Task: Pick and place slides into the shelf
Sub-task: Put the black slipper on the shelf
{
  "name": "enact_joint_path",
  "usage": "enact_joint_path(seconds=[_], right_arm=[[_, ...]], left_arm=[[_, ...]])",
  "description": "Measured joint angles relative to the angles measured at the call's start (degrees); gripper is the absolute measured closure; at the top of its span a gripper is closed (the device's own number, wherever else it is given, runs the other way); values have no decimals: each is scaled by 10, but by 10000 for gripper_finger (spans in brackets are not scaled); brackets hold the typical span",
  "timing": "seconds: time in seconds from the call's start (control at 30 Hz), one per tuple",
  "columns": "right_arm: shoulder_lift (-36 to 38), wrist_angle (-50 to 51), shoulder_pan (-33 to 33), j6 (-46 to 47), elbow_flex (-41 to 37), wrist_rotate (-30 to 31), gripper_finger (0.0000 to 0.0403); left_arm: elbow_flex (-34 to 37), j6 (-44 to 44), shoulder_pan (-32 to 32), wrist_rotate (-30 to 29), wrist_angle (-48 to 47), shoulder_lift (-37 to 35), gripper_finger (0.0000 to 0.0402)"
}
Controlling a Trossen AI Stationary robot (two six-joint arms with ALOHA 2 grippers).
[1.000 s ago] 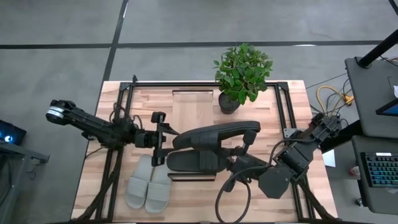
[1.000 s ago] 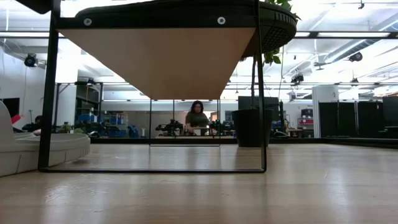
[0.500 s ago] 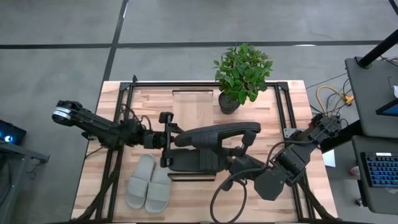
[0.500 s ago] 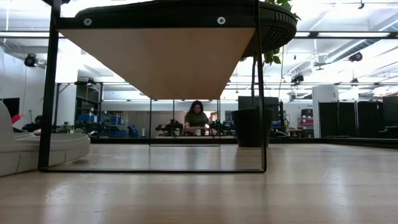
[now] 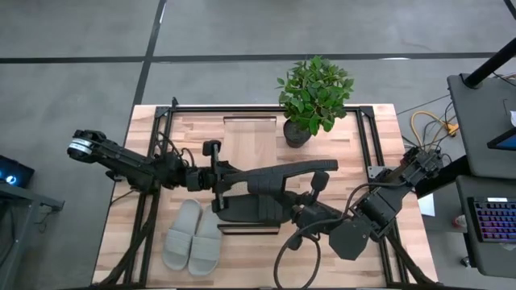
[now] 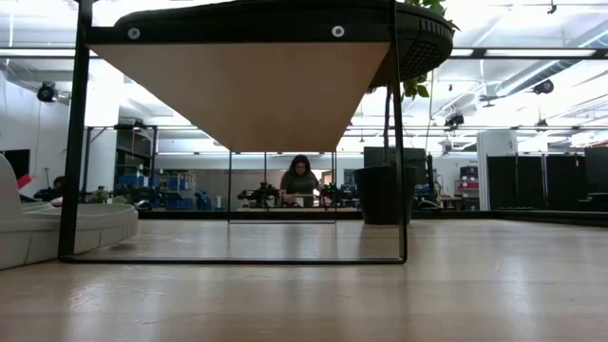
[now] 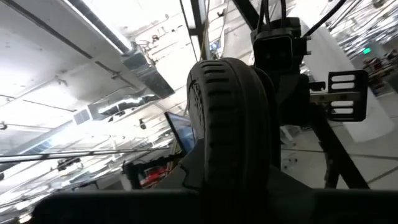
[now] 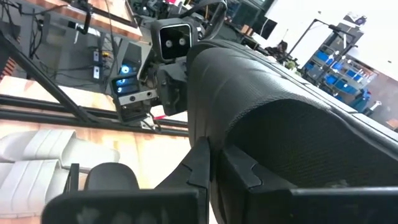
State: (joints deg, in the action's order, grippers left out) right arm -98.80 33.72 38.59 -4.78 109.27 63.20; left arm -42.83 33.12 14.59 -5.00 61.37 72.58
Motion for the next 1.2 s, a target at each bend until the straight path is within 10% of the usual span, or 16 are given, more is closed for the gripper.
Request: enact_joint_path(seconds=[1.2], right_arm=[[7,39,32,-31,1,45,309]], left_arm=[[23,3,1,-75,-187,-169,375]])
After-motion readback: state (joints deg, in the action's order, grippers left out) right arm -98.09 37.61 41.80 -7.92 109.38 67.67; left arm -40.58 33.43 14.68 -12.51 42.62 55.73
